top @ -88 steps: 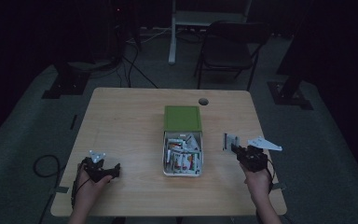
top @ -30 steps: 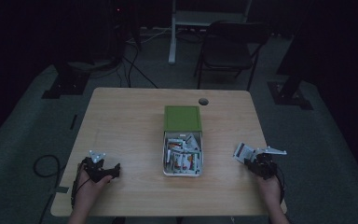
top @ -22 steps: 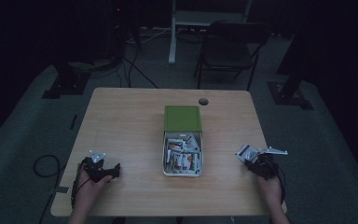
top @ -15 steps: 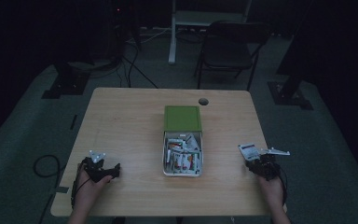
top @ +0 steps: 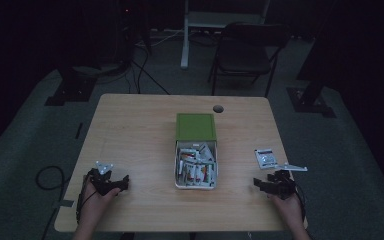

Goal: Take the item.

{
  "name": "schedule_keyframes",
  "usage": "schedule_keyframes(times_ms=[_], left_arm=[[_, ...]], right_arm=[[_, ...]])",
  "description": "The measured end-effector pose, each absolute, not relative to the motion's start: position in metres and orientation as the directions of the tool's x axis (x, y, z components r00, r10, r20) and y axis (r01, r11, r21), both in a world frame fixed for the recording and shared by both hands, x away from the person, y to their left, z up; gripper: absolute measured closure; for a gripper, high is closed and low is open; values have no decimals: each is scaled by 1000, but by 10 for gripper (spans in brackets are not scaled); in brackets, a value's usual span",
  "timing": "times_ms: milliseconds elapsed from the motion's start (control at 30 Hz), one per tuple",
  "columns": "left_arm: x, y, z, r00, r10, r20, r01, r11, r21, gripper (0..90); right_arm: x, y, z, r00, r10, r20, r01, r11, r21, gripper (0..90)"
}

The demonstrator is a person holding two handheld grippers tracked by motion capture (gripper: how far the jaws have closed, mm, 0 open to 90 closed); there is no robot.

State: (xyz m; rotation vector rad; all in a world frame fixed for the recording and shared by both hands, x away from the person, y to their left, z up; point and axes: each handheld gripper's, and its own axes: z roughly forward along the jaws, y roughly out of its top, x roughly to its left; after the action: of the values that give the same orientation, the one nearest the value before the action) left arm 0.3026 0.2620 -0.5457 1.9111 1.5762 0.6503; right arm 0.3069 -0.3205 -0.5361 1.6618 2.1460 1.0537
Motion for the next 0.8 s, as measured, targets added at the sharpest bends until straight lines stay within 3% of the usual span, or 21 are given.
schedule_keyframes(times_ms=[100,300,433,500,700,800], left_arm=[[303,262,-546,186,982,10,704,-141,696,69],[303,262,-546,186,983,10,704,-140,696,69],[303,262,-546,186,983,10,704,-141,696,69],[303,262,-546,186,983,10,704,-140,696,69],[303,262,-546,186,983,10,704,-140,696,69],[303,262,-546,186,982,10,704,-141,696,69]], right_arm=[[307,-318,-537,-351,904,243,744,111,659,237],[308,-301,-541,-489,822,292,696,167,698,146],[307,-288,-543,-524,821,229,663,224,714,154],[303,-280,-544,-603,782,157,619,334,711,153],[296,-268,-543,-726,673,145,550,440,710,154],[291,-259,-546,-755,654,55,471,482,739,168]])
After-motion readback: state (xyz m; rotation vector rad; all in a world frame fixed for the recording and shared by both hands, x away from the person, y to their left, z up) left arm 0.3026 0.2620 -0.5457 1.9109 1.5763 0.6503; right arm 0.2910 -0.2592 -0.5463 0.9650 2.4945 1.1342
